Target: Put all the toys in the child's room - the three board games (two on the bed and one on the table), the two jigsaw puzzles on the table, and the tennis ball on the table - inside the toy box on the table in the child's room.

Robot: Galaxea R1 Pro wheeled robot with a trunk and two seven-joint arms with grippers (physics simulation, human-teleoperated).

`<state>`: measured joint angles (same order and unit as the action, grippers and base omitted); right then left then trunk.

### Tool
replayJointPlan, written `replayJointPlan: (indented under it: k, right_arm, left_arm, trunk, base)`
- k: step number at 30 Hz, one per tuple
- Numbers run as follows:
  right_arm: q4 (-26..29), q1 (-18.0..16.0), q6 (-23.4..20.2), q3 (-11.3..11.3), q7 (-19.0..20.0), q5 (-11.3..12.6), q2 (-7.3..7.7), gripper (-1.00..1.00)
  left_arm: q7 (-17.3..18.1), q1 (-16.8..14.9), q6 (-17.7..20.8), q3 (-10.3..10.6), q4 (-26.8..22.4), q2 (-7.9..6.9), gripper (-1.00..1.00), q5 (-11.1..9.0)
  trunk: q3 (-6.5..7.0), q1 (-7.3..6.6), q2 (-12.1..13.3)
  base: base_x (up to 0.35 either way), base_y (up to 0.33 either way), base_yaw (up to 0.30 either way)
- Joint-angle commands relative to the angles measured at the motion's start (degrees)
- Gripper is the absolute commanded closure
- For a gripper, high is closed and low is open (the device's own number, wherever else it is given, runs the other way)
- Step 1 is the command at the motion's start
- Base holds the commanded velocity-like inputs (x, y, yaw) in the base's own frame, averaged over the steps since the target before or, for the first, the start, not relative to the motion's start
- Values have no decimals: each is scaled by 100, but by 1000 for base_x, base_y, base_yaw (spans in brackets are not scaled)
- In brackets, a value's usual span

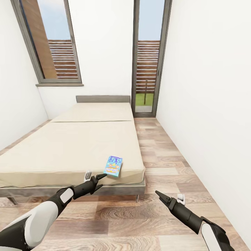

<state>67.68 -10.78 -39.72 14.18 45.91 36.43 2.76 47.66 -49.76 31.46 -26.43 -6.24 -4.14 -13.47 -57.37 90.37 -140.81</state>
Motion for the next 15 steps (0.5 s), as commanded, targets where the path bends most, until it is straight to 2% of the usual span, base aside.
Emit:
replayJointPlan:
  k: [1, 10, 15]
  right_arm:
    - [0, -3, -36, 6, 5, 22, -1, -100]
    - [0, -3, -36, 6, 5, 22, -3, -100]
    - [0, -3, -36, 6, 5, 22, -3, -100]
  left_arm:
    - [0, -1, 46, 29, 0, -1, -100, -59]
    - [1, -1, 46, 32, -1, 5, -100, -49]
    - [-7, -1, 45, 34, -6, 8, -100, -40]
  trunk:
    - [-5, -1, -2]
    - [-5, -1, -2]
    - [-5, -1, -2]
  base:
    - [0, 0, 0]
    - [3, -3, 0]
    - [70, -69, 0]
